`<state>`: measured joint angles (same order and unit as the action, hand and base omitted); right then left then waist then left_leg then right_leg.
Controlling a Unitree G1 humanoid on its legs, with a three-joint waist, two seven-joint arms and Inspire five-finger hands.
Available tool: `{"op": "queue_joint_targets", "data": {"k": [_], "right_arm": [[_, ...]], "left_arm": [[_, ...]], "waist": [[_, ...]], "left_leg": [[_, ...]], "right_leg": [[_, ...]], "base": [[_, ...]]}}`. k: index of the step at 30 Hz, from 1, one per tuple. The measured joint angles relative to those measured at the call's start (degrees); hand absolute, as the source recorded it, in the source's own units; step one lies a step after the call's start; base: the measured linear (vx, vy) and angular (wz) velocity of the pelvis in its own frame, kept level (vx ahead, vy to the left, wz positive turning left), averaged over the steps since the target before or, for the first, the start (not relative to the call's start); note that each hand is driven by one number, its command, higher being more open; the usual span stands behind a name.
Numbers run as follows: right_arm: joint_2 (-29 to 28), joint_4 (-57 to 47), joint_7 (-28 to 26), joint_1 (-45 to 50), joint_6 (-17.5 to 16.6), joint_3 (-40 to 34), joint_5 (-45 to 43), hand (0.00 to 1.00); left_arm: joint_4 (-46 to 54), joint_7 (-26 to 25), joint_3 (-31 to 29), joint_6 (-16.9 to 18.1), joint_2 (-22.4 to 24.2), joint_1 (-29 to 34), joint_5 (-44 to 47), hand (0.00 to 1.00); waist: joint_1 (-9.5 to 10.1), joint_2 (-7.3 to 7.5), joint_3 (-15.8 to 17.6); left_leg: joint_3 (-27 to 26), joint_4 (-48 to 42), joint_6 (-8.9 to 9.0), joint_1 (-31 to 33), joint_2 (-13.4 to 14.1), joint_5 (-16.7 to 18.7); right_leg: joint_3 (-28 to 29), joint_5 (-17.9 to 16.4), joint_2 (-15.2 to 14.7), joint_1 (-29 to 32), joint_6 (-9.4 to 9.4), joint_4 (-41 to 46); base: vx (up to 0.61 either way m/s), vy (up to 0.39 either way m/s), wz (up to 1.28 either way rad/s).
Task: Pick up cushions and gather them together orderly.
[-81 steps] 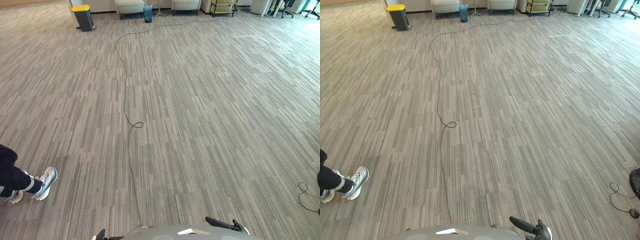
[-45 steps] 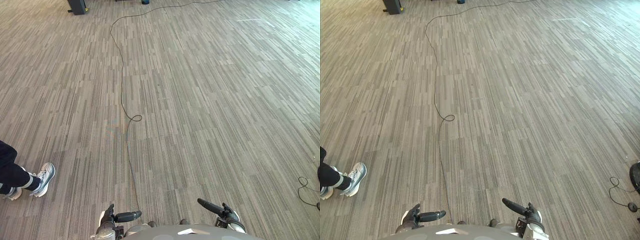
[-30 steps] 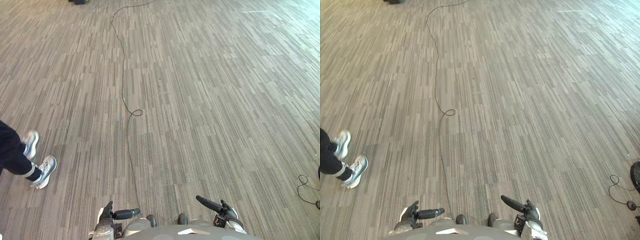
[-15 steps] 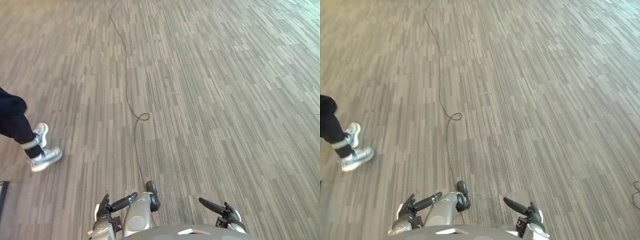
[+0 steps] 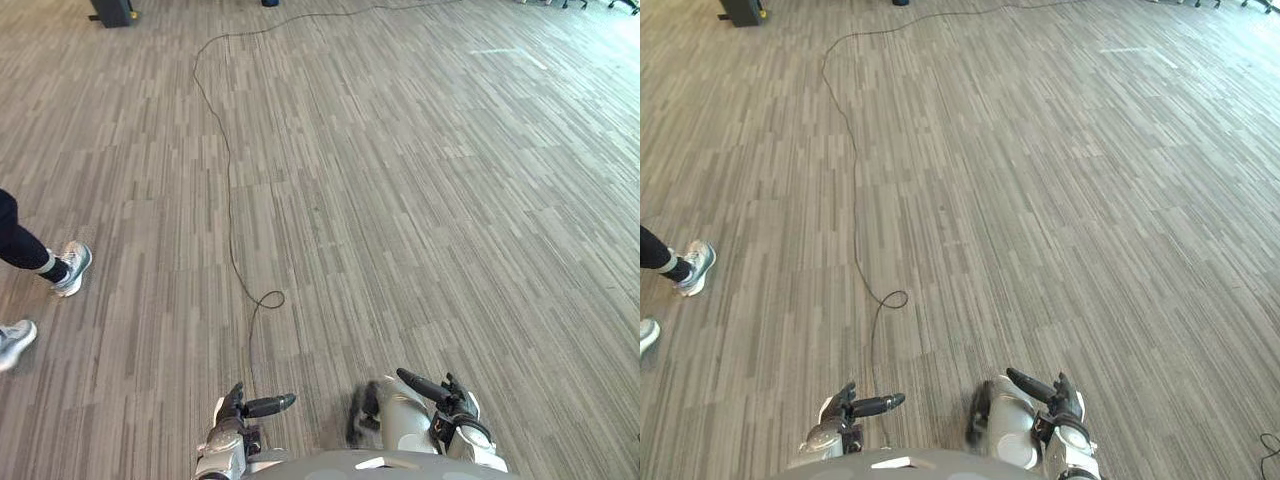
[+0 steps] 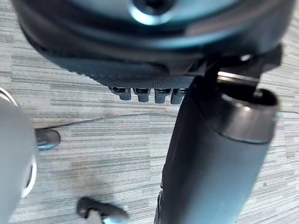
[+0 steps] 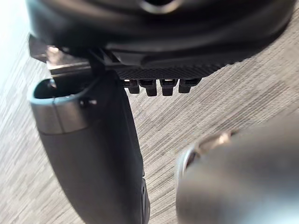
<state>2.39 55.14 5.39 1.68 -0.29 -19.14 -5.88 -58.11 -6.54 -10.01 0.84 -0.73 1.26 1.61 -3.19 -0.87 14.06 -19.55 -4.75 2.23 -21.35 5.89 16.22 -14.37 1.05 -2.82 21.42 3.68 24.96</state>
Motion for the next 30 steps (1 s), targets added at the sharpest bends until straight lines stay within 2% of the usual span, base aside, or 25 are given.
{"op": "queue_joint_targets", "data": {"k": [2,3,5,6,7,8,10,11,12,13,14,16,17,18,19,20,21,22,23,24,25,26,27,29,30], "right_arm": [[0.36,-0.34,-0.06,-0.80,0.20,-1.22,1.37,1.00],[0.29,-0.67,-0.10,-0.84,0.33,-1.96,1.35,1.00],[0.22,-0.78,0.15,-0.57,0.75,-2.06,1.30,1.00],[0.05,-0.87,0.39,-0.56,0.82,-0.85,1.23,1.00],[-0.13,-0.93,0.41,-0.55,0.82,0.32,1.22,1.00],[-0.68,-1.02,0.43,-0.22,0.83,2.72,1.23,1.00],[-1.72,-1.33,0.43,0.22,1.02,2.85,1.40,1.00],[-1.61,-1.73,0.23,0.53,1.37,2.99,1.18,1.00],[-1.82,-1.80,0.51,0.64,1.52,3.02,1.15,1.00],[-1.99,-1.80,0.79,0.57,1.53,2.93,1.14,1.00],[-2.26,-1.79,1.25,0.52,1.53,2.89,1.10,1.00],[-2.51,-1.80,1.53,0.57,1.49,2.91,1.09,1.00],[-2.75,-1.79,1.61,1.03,1.50,3.04,1.07,1.00],[-2.93,-1.82,1.65,1.39,1.49,3.41,1.06,1.00],[-3.88,-1.83,1.72,1.77,1.53,3.56,1.10,1.00],[-4.61,-1.80,1.51,2.46,1.66,2.71,1.16,1.00],[-5.20,-1.78,1.47,2.95,1.71,2.32,1.17,1.00],[-5.93,-1.87,1.46,3.46,1.76,2.26,1.17,1.00],[-5.93,-2.02,1.35,3.63,1.64,2.29,1.21,1.00],[-5.59,-3.02,1.04,3.84,1.40,2.37,1.23,1.00],[-5.48,-3.28,1.00,3.91,1.25,2.39,1.24,1.00],[-5.07,-3.92,0.84,4.03,1.21,2.41,1.25,1.00],[-4.73,-4.77,0.81,4.18,1.23,2.48,1.25,1.00],[-4.75,-6.20,0.82,4.01,0.71,2.41,1.25,1.00],[-4.79,-7.08,0.82,3.85,0.00,2.33,1.25,1.00]], "left_arm": [[0.44,0.36,-0.99,0.03,1.23,-0.40,-1.32,1.00],[0.48,0.35,-1.99,0.01,1.61,-0.48,-2.00,1.00],[2.63,0.66,-4.94,-0.06,2.57,-0.34,-2.23,1.00],[4.40,0.69,-6.44,-0.03,2.86,-0.07,-2.21,1.00],[5.23,0.67,-6.82,-0.06,2.78,0.03,-2.20,1.00],[6.95,0.53,-6.89,0.37,2.74,0.26,-2.16,1.00],[8.55,0.46,-6.77,0.98,3.05,0.36,-2.13,1.00],[9.66,0.44,-6.66,1.34,3.46,0.48,-2.09,1.00],[10.26,0.34,-6.67,1.77,3.74,0.53,-2.08,1.00],[10.62,0.27,-6.75,1.86,3.98,0.44,-2.08,1.00],[10.80,0.03,-6.73,2.16,4.33,0.32,-2.05,1.00],[10.89,-0.02,-6.72,2.07,4.37,0.02,-2.02,1.00],[10.86,-0.26,-6.69,2.15,4.36,-0.04,-1.91,1.00],[10.59,-0.44,-6.68,2.13,4.40,0.00,-1.69,1.00],[10.40,-0.46,-6.40,2.01,3.76,-0.22,-1.56,1.00],[10.47,-0.41,-6.12,1.56,3.31,-0.32,-1.55,1.00],[10.37,-0.42,-6.05,1.17,2.83,-0.44,-1.54,1.00],[9.79,-0.48,-5.88,0.96,2.27,-0.40,-1.53,1.00],[9.10,-0.59,-5.66,0.94,1.81,-0.30,-1.52,1.00],[7.20,-0.60,-3.55,0.86,0.81,-0.56,-1.55,1.00],[6.78,-0.57,-2.97,0.73,0.69,-0.67,-1.59,1.00],[6.30,-0.59,-1.89,0.16,0.64,-1.00,-1.62,1.00],[5.66,-0.59,-1.43,0.01,0.72,-0.84,-1.63,1.00],[5.33,-0.70,-1.35,-0.12,0.68,-0.53,-1.60,1.00],[4.64,-0.72,-0.97,-0.17,0.49,-0.30,-1.57,1.00]], "waist": [[0.21,-1.48,1.10],[-0.28,-1.97,1.30],[-0.27,-2.66,1.92],[0.13,-2.57,2.18],[0.37,-2.20,2.39],[1.28,-0.96,2.40],[2.42,-0.87,2.14],[2.83,-0.89,2.12],[2.97,-0.75,2.05],[3.12,-0.60,2.14],[3.55,-0.35,2.17],[3.96,-0.09,2.09],[4.75,0.29,1.63],[5.28,0.58,1.10],[5.38,2.05,-0.30],[5.39,3.27,-0.88],[5.44,4.06,-1.41],[5.66,4.82,-1.87],[5.74,5.27,-2.15],[5.33,5.25,-2.11],[5.21,5.23,-2.08],[4.88,5.01,-1.90],[4.55,4.55,-1.69],[3.79,4.23,-1.46],[3.23,3.89,-1.33]], "left_leg": [[0.30,-5.46,3.61,1.16,2.11,-2.16],[1.42,-11.92,3.69,3.13,3.90,-3.15],[6.98,-38.81,4.04,13.43,9.38,-8.98],[7.13,-51.89,4.22,18.92,12.27,-8.78],[6.71,-55.48,4.56,21.07,13.00,-8.36],[4.81,-57.00,4.28,25.31,13.43,-7.30],[1.56,-52.58,3.19,29.57,13.42,-5.71],[-0.64,-46.25,2.26,32.00,12.62,-4.74],[-2.07,-37.11,2.19,34.02,10.79,-4.24],[-2.26,-32.30,2.21,34.51,9.61,-4.26],[-2.18,-23.55,2.57,35.27,7.44,-5.18],[-1.85,-15.36,1.70,35.97,5.14,-8.47],[-0.82,-13.42,0.15,36.04,3.45,-13.63],[-0.35,-13.37,-2.22,35.52,2.51,-16.69],[-0.58,-15.31,-3.11,35.73,1.27,-15.36],[-0.89,-18.82,-4.13,36.13,1.08,-11.88],[-1.11,-20.32,-4.40,35.67,0.69,-10.16],[-1.87,-21.25,-4.35,33.87,0.32,-8.07],[-2.58,-21.02,-4.26,31.48,-0.06,-6.53],[-3.58,-19.54,-4.54,27.01,-0.80,-4.10],[-3.61,-19.21,-4.46,25.64,-0.99,-3.38],[-3.83,-17.98,-4.01,21.96,-1.33,-1.67],[-4.86,-15.71,-3.37,17.78,-1.26,-0.64],[-5.72,-12.20,-2.17,13.08,-0.81,0.78],[-6.77,-10.79,-0.73,10.75,0.05,1.70]], "right_leg": [[-0.62,-5.25,0.43,-0.13,1.78,4.02],[-1.27,-7.41,0.76,-1.72,1.88,4.18],[-2.18,-10.04,2.92,-8.92,2.04,0.68],[-1.85,-10.77,4.55,-14.01,2.32,-2.41],[-1.41,-11.15,4.99,-16.72,2.37,-3.93],[-0.20,-11.59,5.41,-21.41,2.23,-7.21],[1.18,-11.93,5.60,-25.67,1.62,-10.95],[1.85,-12.18,5.47,-28.45,1.10,-13.24],[2.48,-12.64,5.09,-31.10,0.39,-14.98],[3.06,-12.92,4.82,-32.13,-0.07,-15.47],[4.44,-13.48,4.13,-34.02,-1.04,-16.70],[6.34,-14.64,3.05,-36.19,-2.89,-17.77],[8.70,-15.67,1.73,-38.16,-4.46,-18.84],[10.34,-16.06,0.84,-38.58,-5.12,-18.89],[12.17,-15.95,-1.39,-37.98,-5.57,-18.25],[13.22,-15.25,-2.37,-37.60,-6.72,-16.29],[13.27,-15.08,-3.08,-37.59,-7.03,-14.32],[13.39,-15.08,-3.91,-36.52,-7.03,-8.68],[13.42,-14.68,-4.49,-33.16,-7.56,1.11],[13.57,-9.30,-6.62,-24.48,-9.75,21.52],[13.41,-9.13,-7.30,-22.24,-10.11,26.23],[11.73,-9.87,-8.86,-17.41,-9.12,35.10],[8.88,-11.10,-10.53,-12.53,-7.44,39.44],[3.59,-12.75,-11.76,-6.60,-5.76,39.36],[-0.28,-13.67,-11.61,-3.03,-5.33,36.28]], "base": [[0.54,-0.247,0.06],[0.79,-0.379,0.30],[0.52,-0.253,0.17],[0.27,-0.135,-0.13],[0.51,-0.207,-0.31],[0.48,-0.136,-0.39],[0.42,-0.079,-0.33],[0.49,-0.004,-0.19],[0.51,0.022,-0.22],[0.45,0.058,-0.39],[0.30,0.069,-0.45],[0.53,0.177,-0.69],[0.83,0.314,-0.92],[0.63,0.244,-0.87],[0.75,0.299,-0.51],[0.58,0.240,-0.24],[0.57,0.241,-0.15],[0.54,0.253,-0.22],[0.51,0.262,-0.39],[0.49,0.261,-0.33],[0.47,0.218,-0.24],[0.45,0.160,-0.19],[0.44,0.133,-0.27],[0.43,0.066,-0.33],[0.51,0.016,-0.33]]}}
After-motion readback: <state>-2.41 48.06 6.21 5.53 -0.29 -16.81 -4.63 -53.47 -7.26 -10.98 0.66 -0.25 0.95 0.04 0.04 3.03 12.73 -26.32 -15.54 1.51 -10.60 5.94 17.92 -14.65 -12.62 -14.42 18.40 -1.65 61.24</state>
